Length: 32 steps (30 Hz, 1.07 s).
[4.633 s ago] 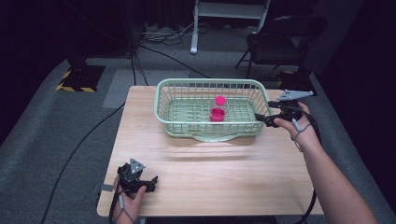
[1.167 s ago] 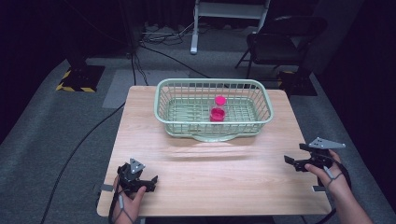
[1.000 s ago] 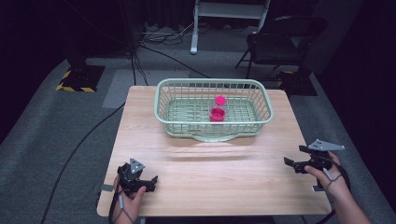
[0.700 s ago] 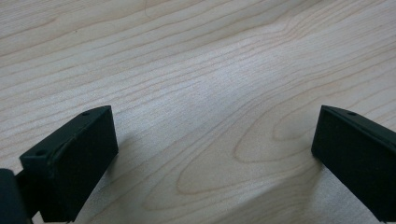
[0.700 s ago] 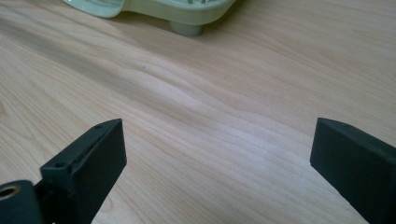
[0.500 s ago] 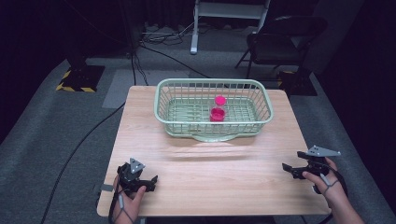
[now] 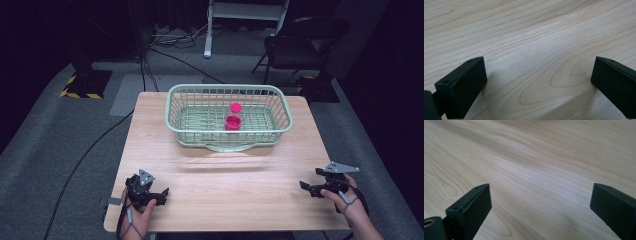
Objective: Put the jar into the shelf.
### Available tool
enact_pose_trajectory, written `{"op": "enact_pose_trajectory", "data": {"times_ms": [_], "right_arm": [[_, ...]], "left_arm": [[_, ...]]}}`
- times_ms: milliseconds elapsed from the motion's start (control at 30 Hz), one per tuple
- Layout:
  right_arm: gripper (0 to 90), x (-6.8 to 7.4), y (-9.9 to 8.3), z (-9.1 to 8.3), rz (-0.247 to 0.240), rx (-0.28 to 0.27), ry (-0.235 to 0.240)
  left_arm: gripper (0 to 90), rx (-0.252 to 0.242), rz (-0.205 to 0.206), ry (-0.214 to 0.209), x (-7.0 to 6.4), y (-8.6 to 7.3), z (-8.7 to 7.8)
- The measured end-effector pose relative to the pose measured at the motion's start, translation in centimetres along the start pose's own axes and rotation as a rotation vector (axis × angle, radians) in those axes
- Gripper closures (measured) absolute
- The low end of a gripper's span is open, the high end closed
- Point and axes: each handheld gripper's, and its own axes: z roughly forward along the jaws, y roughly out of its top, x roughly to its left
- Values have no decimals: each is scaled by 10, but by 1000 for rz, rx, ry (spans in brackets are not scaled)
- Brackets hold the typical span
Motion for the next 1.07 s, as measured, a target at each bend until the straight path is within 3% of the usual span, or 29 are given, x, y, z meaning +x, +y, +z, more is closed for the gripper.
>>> {"op": "enact_pose_trajectory", "data": {"times_ms": [700, 1067], "right_arm": [[38, 8, -21, 9, -22, 47, -14], [22, 11, -26, 10, -33, 29, -52]], "left_arm": [[0, 1, 0, 0, 0, 0, 0], [0, 1, 0, 1, 0, 0, 0]]}}
